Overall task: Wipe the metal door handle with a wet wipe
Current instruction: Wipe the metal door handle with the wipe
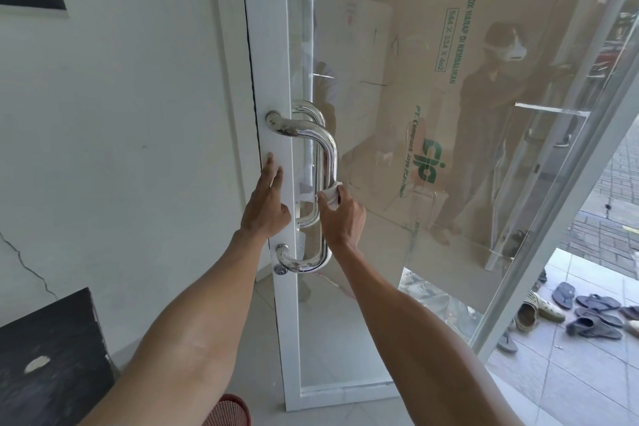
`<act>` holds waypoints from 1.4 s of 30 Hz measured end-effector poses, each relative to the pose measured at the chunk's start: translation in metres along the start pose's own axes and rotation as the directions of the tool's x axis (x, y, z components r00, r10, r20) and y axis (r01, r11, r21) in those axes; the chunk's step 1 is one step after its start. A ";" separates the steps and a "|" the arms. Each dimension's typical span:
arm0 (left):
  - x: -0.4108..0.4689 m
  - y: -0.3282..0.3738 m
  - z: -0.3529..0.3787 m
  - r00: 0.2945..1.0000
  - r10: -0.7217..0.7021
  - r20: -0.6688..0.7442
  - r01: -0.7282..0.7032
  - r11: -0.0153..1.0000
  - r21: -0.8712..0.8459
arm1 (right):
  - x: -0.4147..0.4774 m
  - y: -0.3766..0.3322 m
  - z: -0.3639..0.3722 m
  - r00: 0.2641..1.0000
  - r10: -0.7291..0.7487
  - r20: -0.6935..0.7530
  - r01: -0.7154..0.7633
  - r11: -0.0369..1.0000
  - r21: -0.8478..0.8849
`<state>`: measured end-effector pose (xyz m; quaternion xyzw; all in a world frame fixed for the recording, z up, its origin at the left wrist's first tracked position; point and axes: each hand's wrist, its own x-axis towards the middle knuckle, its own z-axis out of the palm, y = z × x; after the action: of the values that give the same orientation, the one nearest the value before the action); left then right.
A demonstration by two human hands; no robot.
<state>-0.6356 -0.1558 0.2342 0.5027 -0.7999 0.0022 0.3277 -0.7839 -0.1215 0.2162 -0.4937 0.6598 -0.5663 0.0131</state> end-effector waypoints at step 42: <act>-0.040 -0.016 0.067 0.990 -0.082 0.119 0.070 0.992 0.106 | 0.008 0.002 0.005 0.997 -0.048 -0.065 0.051 0.998 0.040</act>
<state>-0.6463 -0.1545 0.1552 0.5480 -0.7976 -0.0007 0.2519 -0.7862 -0.1313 0.2177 -0.4912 0.6356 -0.5955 -0.0119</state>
